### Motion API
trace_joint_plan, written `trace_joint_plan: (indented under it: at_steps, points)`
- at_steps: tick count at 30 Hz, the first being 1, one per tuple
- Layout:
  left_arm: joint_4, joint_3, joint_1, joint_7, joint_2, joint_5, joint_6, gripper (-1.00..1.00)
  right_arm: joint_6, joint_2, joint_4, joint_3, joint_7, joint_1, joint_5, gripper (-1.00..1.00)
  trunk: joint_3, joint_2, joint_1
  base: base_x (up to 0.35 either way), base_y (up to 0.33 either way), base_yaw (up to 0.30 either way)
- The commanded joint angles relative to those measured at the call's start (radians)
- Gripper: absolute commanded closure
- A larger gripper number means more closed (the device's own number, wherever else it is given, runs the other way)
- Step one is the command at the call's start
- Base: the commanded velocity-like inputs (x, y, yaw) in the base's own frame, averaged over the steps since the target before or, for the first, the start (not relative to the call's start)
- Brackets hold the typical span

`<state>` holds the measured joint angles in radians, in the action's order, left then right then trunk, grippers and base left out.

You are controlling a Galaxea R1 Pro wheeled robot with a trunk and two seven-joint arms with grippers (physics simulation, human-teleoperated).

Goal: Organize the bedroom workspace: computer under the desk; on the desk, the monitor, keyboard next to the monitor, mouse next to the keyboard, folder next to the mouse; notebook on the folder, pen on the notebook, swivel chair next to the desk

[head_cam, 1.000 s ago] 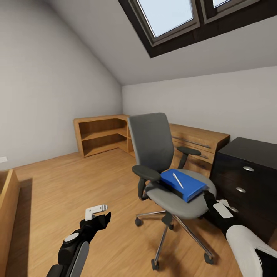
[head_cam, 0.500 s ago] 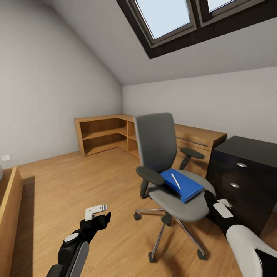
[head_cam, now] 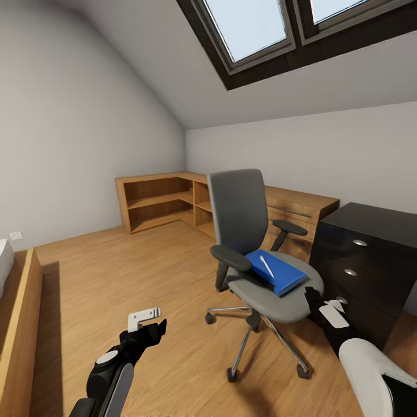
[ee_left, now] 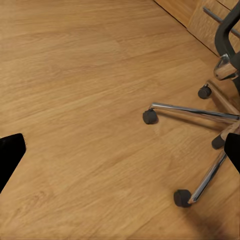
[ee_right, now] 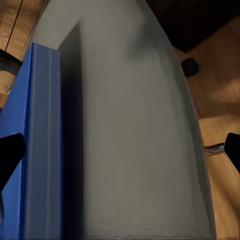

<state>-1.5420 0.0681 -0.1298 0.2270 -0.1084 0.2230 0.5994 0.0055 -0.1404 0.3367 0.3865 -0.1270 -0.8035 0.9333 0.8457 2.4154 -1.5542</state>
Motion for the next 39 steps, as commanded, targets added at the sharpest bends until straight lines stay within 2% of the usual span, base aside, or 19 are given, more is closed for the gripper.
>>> trace_joint_plan:
  at_steps: [1, 11, 17, 25, 39]
  points:
    - [-0.001, 0.001, -0.001, 0.009, 0.0, 0.01, 0.003, -1.0, 0.001, 0.001, 0.002, 0.0, -0.004, 0.0, 0.009, -1.0, 0.001, 0.0, 0.0, -0.016, 0.013, 0.0]
    - [-0.001, -0.001, -0.001, 0.008, 0.001, 0.011, 0.003, -1.0, 0.001, 0.01, -0.004, 0.001, -0.003, 0.0, 0.011, -1.0, 0.001, 0.0, 0.0, -0.004, 0.003, 0.0]
    - [-0.001, -0.001, -0.001, 0.008, 0.001, 0.011, 0.003, -1.0, 0.002, 0.032, -0.007, 0.003, -0.003, 0.0, 0.01, -1.0, 0.001, 0.0, 0.0, 0.0, 0.0, 0.012]
    - [-0.004, 0.001, -0.001, 0.008, 0.001, 0.012, 0.003, -1.0, 0.002, 0.036, -0.007, 0.003, -0.003, 0.0, 0.01, -1.0, 0.001, 0.0, 0.0, 0.015, 0.0, 0.114]
    - [-0.004, 0.003, -0.001, 0.011, 0.0, 0.01, 0.002, -1.0, 0.001, 0.036, -0.007, 0.003, -0.002, 0.0, 0.01, -1.0, 0.001, 0.0, 0.0, 0.295, 0.0, 0.017]
